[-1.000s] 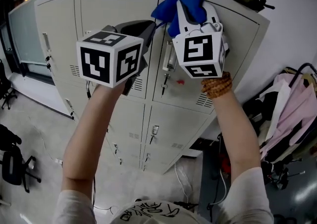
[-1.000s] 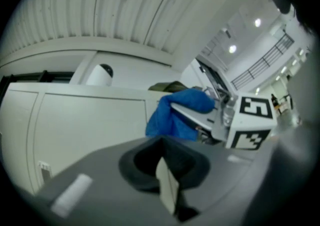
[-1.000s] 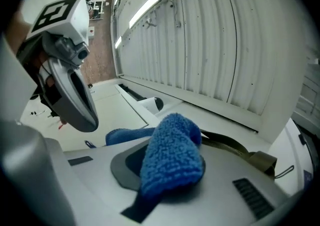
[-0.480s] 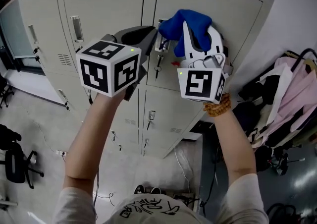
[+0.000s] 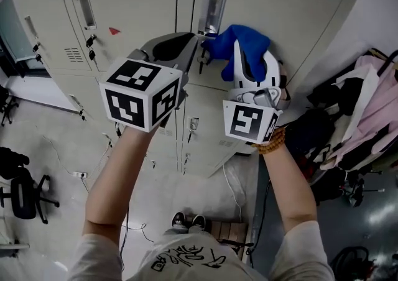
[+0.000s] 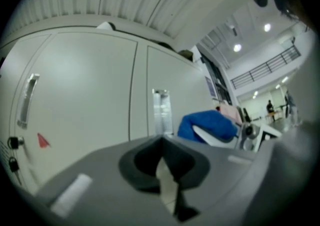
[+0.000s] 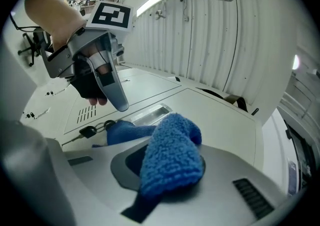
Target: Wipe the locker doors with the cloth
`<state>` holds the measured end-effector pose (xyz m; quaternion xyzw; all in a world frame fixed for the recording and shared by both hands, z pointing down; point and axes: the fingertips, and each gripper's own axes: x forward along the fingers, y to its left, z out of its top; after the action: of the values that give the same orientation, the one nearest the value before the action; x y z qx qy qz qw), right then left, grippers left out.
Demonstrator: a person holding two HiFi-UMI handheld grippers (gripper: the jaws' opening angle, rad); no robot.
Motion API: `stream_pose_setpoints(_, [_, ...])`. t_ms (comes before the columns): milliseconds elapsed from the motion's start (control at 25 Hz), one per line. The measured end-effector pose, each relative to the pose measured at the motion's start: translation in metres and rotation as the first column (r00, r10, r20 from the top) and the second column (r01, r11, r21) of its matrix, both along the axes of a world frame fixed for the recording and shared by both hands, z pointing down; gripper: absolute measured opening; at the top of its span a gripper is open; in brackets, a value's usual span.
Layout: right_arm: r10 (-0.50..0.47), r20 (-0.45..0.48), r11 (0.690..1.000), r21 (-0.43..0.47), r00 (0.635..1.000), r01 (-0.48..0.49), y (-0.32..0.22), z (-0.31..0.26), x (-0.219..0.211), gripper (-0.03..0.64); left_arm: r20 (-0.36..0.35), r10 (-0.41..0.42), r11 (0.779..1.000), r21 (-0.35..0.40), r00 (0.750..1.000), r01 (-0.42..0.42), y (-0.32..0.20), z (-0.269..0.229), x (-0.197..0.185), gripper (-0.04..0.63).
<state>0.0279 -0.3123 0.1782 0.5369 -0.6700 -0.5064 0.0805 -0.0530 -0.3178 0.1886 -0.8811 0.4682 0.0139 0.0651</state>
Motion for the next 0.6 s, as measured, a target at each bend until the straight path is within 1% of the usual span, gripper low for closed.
stream_pose_setpoints(280, [0.014, 0.017, 1.000, -0.018, 1.000, -0.014, -0.002, 0.039, -0.006, 0.031, -0.021, -0.006, 0.999, -0.053, 1.000, 0.005, -0.006, 0.046, -0.005, 0.002])
stream_pose_setpoints(440, [0.007, -0.023, 0.999, -0.038, 1.000, -0.008, -0.005, 0.067, -0.022, 0.031, -0.040, -0.013, 0.998, -0.067, 0.999, 0.011, -0.007, 0.062, -0.011, 0.002])
stream_pose_setpoints(600, [-0.009, -0.045, 0.998, -0.057, 0.999, 0.006, -0.006, 0.095, -0.035, 0.031, -0.039, -0.018, 0.996, -0.087, 0.999, 0.014, -0.007, 0.080, -0.013, 0.002])
